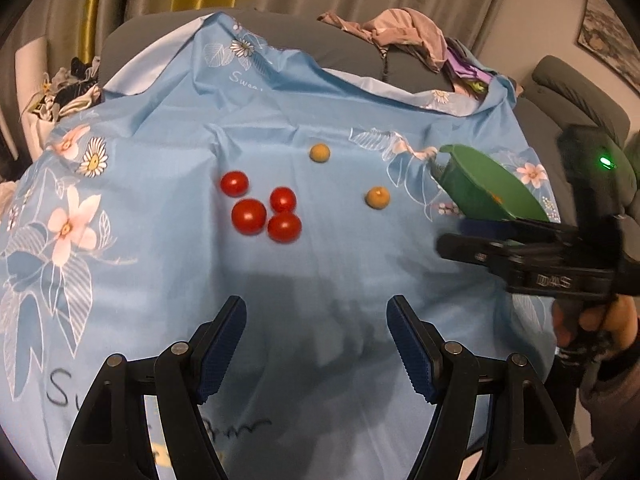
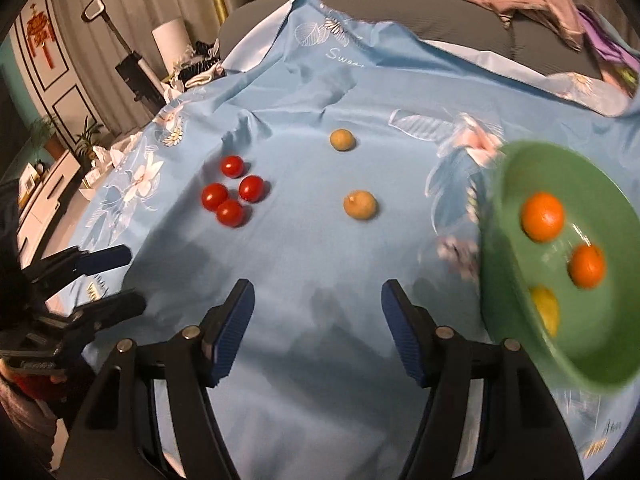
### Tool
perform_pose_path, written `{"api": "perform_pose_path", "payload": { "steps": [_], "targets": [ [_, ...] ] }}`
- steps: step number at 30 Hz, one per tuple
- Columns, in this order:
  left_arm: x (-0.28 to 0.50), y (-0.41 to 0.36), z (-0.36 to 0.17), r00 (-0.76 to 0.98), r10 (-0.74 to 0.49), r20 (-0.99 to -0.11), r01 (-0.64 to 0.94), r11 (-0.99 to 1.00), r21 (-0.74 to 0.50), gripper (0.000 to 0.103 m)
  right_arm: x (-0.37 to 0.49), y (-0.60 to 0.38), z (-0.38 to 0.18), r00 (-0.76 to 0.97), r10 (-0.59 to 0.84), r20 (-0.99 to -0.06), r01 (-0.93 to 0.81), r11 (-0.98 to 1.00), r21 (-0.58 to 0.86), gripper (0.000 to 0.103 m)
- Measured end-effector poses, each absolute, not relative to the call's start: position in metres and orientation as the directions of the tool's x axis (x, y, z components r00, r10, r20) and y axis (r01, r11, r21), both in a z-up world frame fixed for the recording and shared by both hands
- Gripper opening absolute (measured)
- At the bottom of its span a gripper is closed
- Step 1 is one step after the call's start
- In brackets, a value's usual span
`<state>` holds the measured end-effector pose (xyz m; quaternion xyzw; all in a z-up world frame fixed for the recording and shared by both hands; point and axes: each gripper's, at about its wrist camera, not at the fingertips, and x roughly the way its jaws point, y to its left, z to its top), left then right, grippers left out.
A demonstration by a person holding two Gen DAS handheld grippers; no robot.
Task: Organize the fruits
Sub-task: 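Grasp a small yellow-orange fruit with the left tool while the right tool grasps the other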
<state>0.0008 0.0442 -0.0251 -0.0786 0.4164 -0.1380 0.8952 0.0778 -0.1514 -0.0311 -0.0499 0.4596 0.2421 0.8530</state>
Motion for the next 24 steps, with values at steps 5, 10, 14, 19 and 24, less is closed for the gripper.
{"api": "perform_pose_path", "payload": {
  "steps": [5, 10, 14, 19, 24],
  "targets": [
    [0.02, 0.046, -0.02, 0.624, -0.322, -0.712, 0.184, 0.946, -0.266, 0.073, 0.126, -0.132, -0.041, 0.47, 0.306, -0.828, -0.452, 0.889, 0.072, 0.052],
    [0.034, 0.048, -0.019, 0.627, -0.326, -0.708, 0.189, 0.945, -0.267, 0.073, 0.158, -0.121, -0.058, 0.439, 0.237, -0.867, -0.438, 0.899, 0.024, 0.041],
    [0.046, 0.049, -0.021, 0.618, -0.329, -0.714, 0.187, 0.944, -0.273, 0.073, 0.172, -0.117, -0.069, 0.42, 0.219, -0.881, -0.442, 0.897, 0.012, 0.029],
    [0.067, 0.041, -0.016, 0.61, -0.325, -0.723, 0.195, 0.945, -0.261, 0.073, 0.19, -0.121, -0.064, 0.442, 0.248, -0.862, -0.415, 0.909, 0.048, 0.029],
    [0.101, 0.027, -0.006, 0.613, -0.311, -0.727, 0.198, 0.95, -0.24, 0.073, 0.22, -0.142, -0.032, 0.499, 0.338, -0.798, -0.325, 0.927, 0.189, 0.029]
  ]
}}
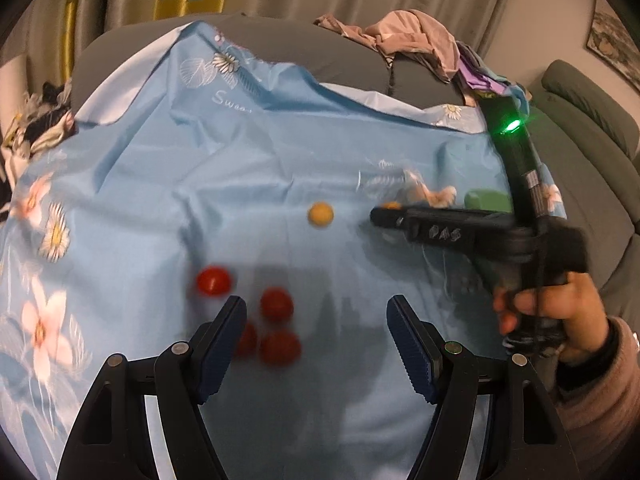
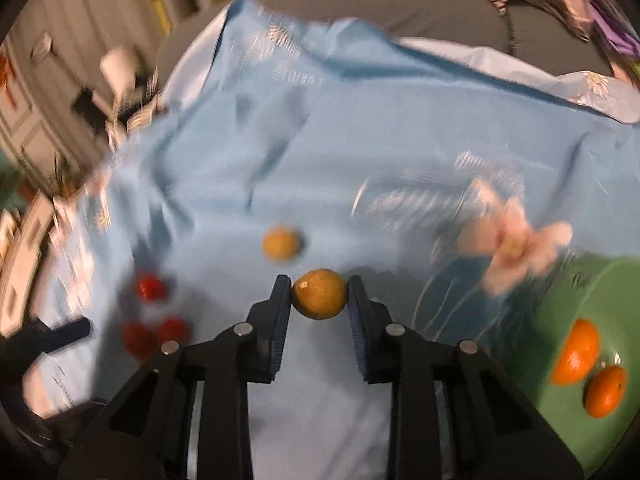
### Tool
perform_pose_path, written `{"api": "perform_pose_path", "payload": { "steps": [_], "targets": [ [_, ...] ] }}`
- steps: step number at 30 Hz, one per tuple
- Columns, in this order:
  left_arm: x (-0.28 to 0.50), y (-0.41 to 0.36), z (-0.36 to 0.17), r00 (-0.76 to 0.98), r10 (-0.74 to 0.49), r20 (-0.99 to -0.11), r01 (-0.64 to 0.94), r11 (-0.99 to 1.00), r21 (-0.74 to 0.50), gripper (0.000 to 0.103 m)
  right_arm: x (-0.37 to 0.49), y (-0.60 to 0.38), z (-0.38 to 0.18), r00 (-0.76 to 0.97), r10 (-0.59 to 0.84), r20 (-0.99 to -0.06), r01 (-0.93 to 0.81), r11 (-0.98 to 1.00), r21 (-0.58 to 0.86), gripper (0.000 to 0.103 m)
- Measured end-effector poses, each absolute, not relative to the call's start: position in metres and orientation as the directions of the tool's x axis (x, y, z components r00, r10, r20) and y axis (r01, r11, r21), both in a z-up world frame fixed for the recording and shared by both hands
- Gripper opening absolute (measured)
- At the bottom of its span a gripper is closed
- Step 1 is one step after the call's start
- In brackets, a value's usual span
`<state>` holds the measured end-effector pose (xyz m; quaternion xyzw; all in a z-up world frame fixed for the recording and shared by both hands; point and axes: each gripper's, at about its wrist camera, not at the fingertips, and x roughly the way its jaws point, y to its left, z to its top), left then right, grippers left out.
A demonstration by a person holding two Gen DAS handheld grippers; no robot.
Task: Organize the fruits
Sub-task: 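Grasp a small yellow-orange fruit with the left tool while the right tool grasps the other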
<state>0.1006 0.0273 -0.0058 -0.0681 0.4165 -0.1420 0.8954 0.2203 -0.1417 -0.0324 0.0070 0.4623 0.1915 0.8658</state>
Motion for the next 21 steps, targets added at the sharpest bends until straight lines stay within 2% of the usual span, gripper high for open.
{"api": "perform_pose_path", "payload": {
  "steps": [5, 11, 15, 17, 19, 21],
  "targets": [
    [0.157, -0.001, -0.012, 0.592, -0.251, -0.766, 0.187, 0.967, -0.172, 0.073, 0.245, -0.16, -0.019, 0.508, 0.379, -0.774, -0.256, 0.924, 0.285, 0.029],
    [0.211, -0.028, -0.045, 0.524, -0.188, -0.831, 0.177, 0.978, -0.11, 0.063, 0.241, -0.18, -0.015, 0.522, 0.433, -0.735, -0.236, 0.901, 0.363, 0.029],
    [0.225, -0.036, -0.054, 0.524, -0.168, -0.835, 0.165, 0.982, -0.094, 0.056, 0.237, -0.191, -0.012, 0.533, 0.47, -0.704, -0.239, 0.881, 0.408, 0.03],
    [0.232, -0.041, -0.057, 0.526, -0.134, -0.84, 0.156, 0.986, -0.059, 0.048, 0.235, -0.194, -0.01, 0.537, 0.485, -0.69, -0.246, 0.873, 0.421, 0.03],
    [0.237, -0.044, -0.063, 0.522, -0.103, -0.847, 0.144, 0.989, -0.031, 0.032, 0.231, -0.196, -0.008, 0.539, 0.499, -0.678, -0.255, 0.864, 0.433, 0.03],
    [0.239, -0.044, -0.066, 0.532, -0.088, -0.842, 0.131, 0.991, -0.02, 0.028, 0.226, -0.197, -0.007, 0.542, 0.503, -0.674, -0.262, 0.862, 0.433, 0.029]
  ]
}}
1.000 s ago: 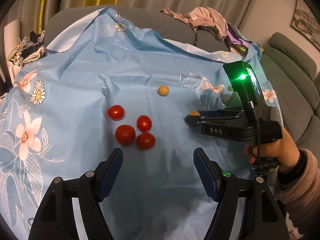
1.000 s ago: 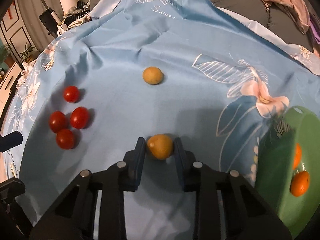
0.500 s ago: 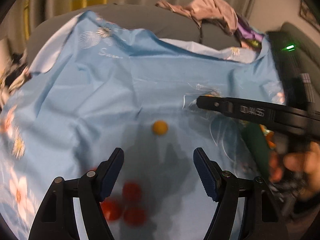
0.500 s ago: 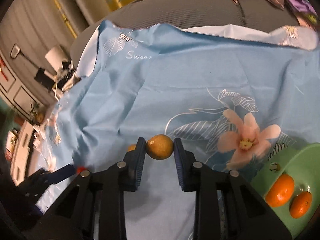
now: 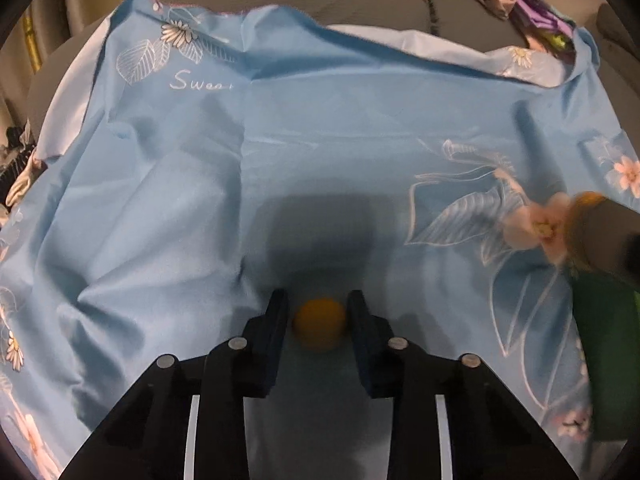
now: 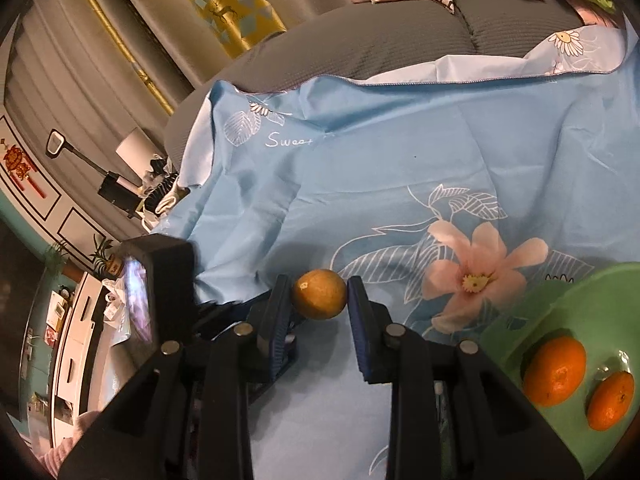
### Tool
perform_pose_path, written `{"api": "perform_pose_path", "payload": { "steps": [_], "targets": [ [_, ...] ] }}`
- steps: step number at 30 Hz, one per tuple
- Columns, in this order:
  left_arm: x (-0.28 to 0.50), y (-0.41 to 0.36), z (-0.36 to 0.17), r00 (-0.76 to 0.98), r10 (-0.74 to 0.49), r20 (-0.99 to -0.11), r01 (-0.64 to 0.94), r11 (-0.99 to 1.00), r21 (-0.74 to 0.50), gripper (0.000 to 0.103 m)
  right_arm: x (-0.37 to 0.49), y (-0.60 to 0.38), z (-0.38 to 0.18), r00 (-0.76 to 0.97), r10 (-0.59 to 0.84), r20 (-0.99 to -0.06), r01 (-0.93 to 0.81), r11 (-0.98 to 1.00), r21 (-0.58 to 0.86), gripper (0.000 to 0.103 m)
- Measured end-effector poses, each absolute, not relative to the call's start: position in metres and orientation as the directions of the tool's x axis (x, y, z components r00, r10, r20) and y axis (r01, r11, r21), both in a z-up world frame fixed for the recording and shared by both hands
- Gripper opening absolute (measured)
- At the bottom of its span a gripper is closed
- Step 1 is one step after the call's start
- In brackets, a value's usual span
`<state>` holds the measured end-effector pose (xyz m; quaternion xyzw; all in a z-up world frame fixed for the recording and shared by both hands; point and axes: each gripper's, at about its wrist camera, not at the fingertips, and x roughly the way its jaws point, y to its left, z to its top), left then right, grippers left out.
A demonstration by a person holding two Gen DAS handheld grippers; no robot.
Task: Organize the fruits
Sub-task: 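Grasp a small yellow-orange fruit with the left tool while the right tool grasps the other, then carry both small fruits over the green bowl and open both tools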
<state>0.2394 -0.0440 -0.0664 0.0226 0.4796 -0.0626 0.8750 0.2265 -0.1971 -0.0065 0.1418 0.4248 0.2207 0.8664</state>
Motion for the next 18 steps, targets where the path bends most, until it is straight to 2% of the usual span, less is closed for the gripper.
{"api": "perform_pose_path", "payload": {
  "steps": [7, 18],
  "targets": [
    [0.224, -0.033, -0.055, 0.526, -0.132, -0.84, 0.11, 0.99, -0.087, 0.027, 0.203, -0.201, 0.006, 0.555, 0.506, -0.66, -0.295, 0.862, 0.412, 0.029],
    [0.123, -0.016, 0.008, 0.611, -0.192, -0.768, 0.161, 0.98, -0.117, 0.027, 0.137, -0.197, 0.019, 0.558, 0.505, -0.659, -0.359, 0.863, 0.357, 0.03]
  ]
}}
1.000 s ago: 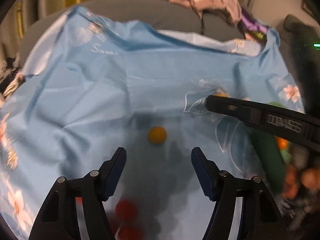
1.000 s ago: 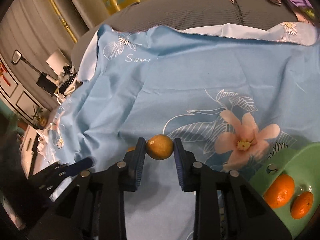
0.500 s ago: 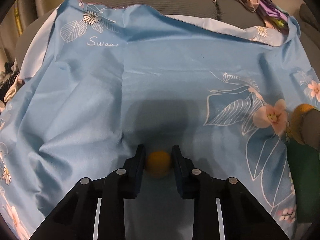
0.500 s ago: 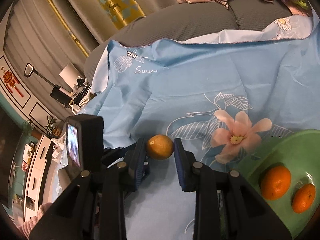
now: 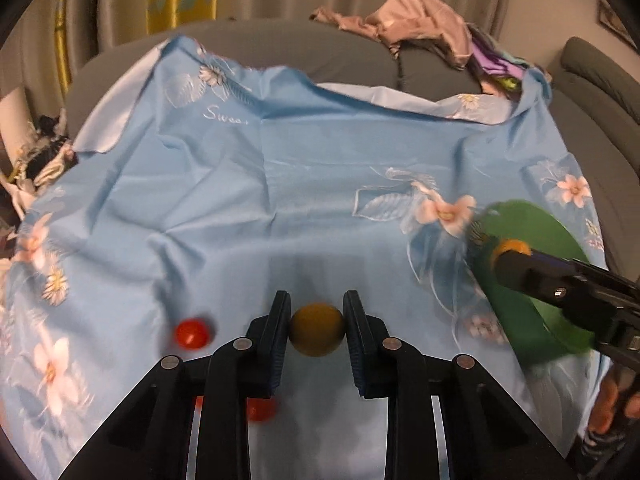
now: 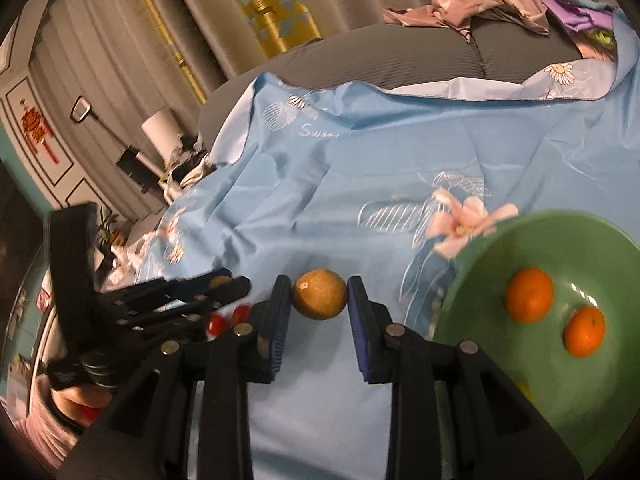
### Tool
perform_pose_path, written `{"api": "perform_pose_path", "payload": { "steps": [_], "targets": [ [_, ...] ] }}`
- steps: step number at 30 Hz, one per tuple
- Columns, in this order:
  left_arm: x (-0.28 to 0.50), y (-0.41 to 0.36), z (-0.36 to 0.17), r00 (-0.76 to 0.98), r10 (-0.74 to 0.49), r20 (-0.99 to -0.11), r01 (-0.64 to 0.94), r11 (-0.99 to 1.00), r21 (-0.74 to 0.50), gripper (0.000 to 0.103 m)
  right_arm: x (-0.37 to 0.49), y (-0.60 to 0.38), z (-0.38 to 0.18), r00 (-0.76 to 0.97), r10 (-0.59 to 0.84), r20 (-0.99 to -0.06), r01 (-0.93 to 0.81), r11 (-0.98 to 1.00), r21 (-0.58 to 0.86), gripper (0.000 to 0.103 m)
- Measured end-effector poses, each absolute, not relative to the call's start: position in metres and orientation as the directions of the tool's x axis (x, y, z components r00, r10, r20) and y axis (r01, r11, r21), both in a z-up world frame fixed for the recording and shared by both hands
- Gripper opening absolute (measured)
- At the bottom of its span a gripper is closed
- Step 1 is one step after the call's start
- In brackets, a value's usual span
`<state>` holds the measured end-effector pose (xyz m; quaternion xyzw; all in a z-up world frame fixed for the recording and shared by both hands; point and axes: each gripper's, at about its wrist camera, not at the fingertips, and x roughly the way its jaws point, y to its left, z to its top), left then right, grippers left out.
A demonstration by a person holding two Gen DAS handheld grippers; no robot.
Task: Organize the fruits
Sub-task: 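Carry both small fruits over the green bowl and open both tools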
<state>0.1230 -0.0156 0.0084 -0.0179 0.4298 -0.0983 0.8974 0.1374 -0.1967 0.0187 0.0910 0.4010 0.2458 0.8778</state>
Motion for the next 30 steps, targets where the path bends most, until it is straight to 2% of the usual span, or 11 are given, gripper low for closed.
{"api": "perform_pose_path", "payload": {
  "steps": [8, 23, 30],
  "targets": [
    [0.071, -0.017, 0.017, 0.62, -0.144, -0.771, 0.137, 0.988, -0.074, 0.027, 0.08, -0.194, 0.02, 0.555, 0.488, -0.674, -0.393, 0.868, 0.304, 0.03],
    [0.029, -0.042, 0.026, 0.636, -0.197, -0.746, 0.181, 0.978, -0.104, 0.027, 0.043, -0.22, 0.022, 0.577, 0.464, -0.672, -0.376, 0.881, 0.286, 0.03],
    [0.034, -0.06, 0.028, 0.63, -0.236, -0.74, 0.243, 0.965, -0.101, 0.027, 0.047, -0.249, 0.016, 0.636, 0.383, -0.67, -0.295, 0.923, 0.247, 0.03]
  ]
}}
